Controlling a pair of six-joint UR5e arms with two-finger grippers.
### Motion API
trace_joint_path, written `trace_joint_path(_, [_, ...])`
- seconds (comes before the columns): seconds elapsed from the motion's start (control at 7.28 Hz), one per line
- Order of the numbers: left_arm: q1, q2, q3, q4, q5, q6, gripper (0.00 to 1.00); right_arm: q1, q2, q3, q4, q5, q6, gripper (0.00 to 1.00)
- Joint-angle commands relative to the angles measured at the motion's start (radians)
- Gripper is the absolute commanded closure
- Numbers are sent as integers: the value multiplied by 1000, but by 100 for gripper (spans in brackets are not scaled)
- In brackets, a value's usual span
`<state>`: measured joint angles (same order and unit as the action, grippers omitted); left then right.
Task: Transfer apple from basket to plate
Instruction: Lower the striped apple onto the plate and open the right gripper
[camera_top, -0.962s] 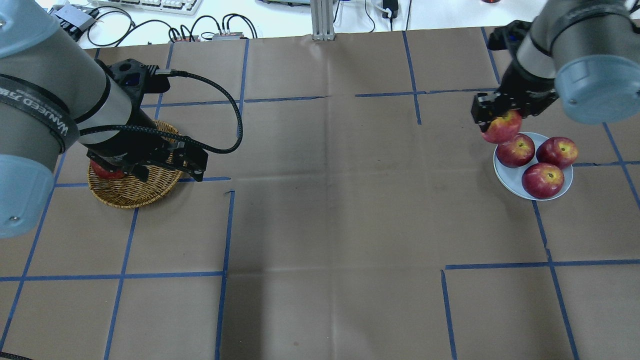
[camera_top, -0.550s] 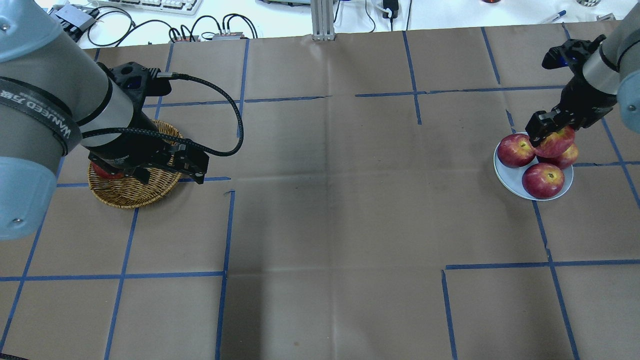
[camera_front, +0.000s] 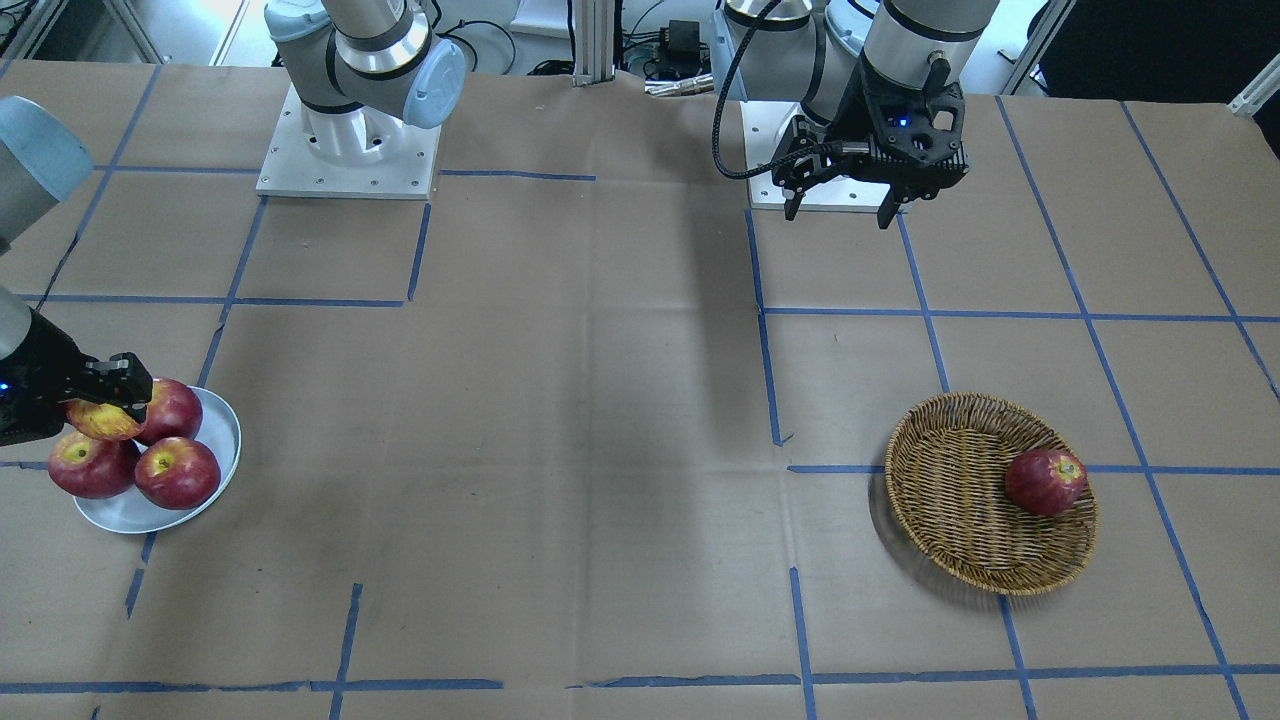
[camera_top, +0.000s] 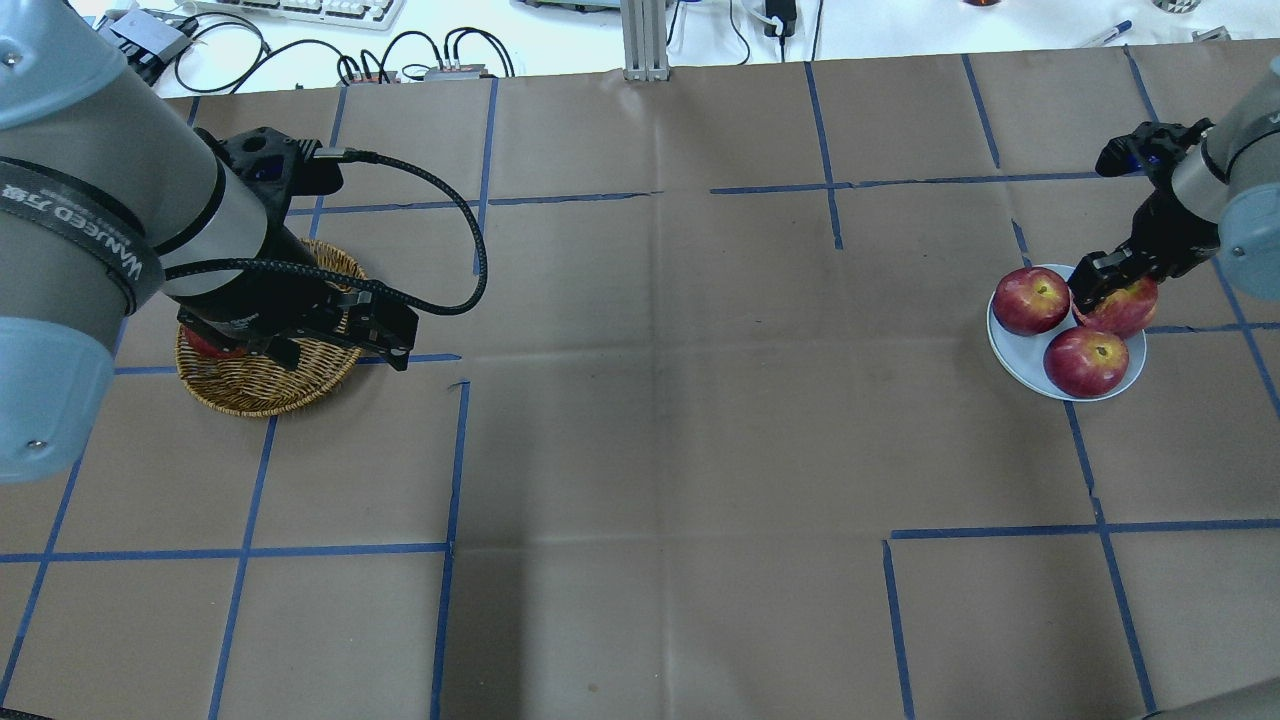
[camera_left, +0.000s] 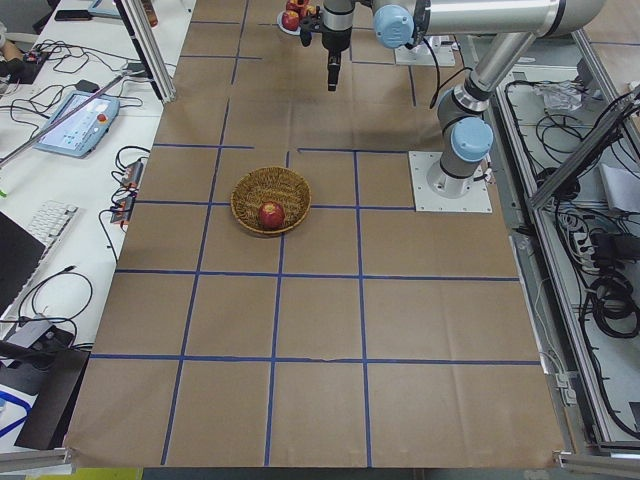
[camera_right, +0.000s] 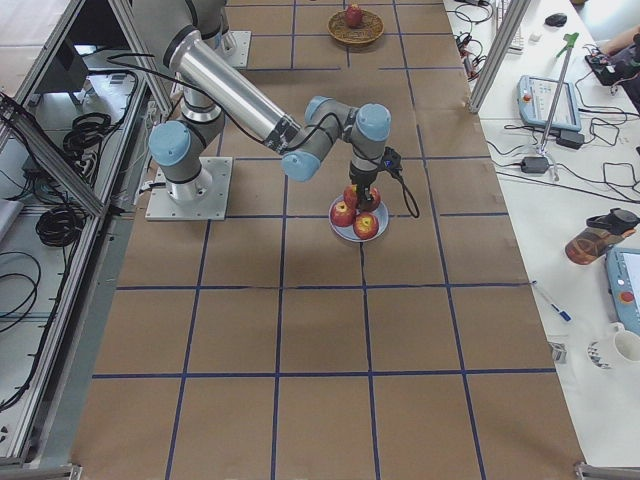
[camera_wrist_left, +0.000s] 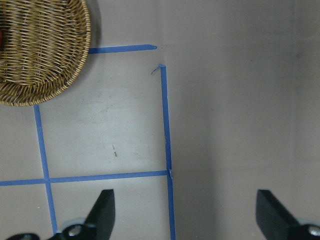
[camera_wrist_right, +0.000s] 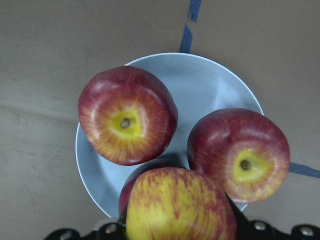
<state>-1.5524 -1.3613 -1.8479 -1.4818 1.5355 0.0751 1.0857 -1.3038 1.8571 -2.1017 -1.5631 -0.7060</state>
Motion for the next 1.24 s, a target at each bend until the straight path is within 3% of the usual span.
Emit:
trace_joint_path(0.0, [0, -1, -1, 0, 0, 0, 1, -10, 12, 4, -11, 3, 9, 47])
trace_joint_path(1.1, [0, 1, -1, 0, 0, 0, 1, 9, 28, 1, -69, 29, 22, 47])
